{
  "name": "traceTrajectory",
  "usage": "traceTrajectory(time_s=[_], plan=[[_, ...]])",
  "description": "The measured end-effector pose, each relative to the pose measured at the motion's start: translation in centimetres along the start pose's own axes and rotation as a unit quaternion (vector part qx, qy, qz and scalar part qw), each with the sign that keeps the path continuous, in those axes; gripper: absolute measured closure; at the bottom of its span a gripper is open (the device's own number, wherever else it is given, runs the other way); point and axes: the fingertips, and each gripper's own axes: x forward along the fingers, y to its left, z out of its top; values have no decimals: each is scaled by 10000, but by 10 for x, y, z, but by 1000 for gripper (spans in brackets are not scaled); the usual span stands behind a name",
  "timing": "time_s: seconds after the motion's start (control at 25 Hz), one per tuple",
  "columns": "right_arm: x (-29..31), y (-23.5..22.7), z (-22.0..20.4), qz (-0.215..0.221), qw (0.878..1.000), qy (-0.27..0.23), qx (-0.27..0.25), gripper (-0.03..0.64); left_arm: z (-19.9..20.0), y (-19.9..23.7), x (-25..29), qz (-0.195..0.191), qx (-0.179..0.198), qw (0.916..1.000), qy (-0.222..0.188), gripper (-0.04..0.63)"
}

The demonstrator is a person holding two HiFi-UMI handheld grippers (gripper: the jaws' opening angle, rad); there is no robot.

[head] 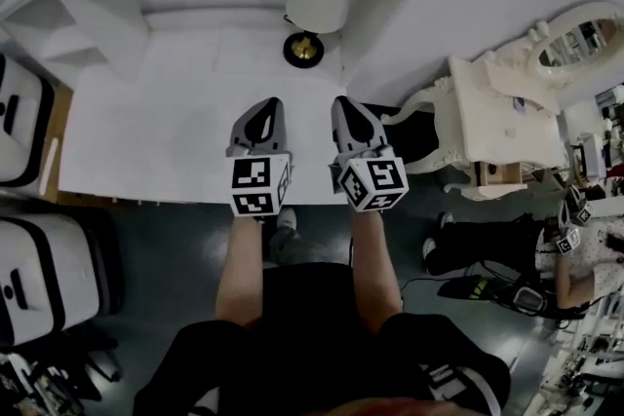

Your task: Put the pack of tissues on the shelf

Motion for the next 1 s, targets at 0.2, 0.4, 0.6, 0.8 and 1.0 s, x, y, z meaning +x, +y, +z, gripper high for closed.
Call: traceTrajectory(time_s=[0.2, 0.4, 0.6, 0.8, 1.0], plan=[[19, -34, 29, 67, 9995, -304, 53, 589, 36, -8, 14, 11, 49, 9995, -314, 584], [41, -36, 42, 253, 9988, -402, 85, 589, 50, 6, 26, 173, 168, 9993, -290, 584], [58, -37, 86, 586, 9957, -709, -76, 589, 75, 15, 34, 245, 196, 9985, -449, 584], [66, -39, 128, 715, 9922, -936, -410, 589, 96, 20, 43, 219, 244, 9978, -571, 584], [74, -41, 169, 723, 9882, -1095, -791, 589, 128, 19, 52, 76, 421, 9964, -729, 584]])
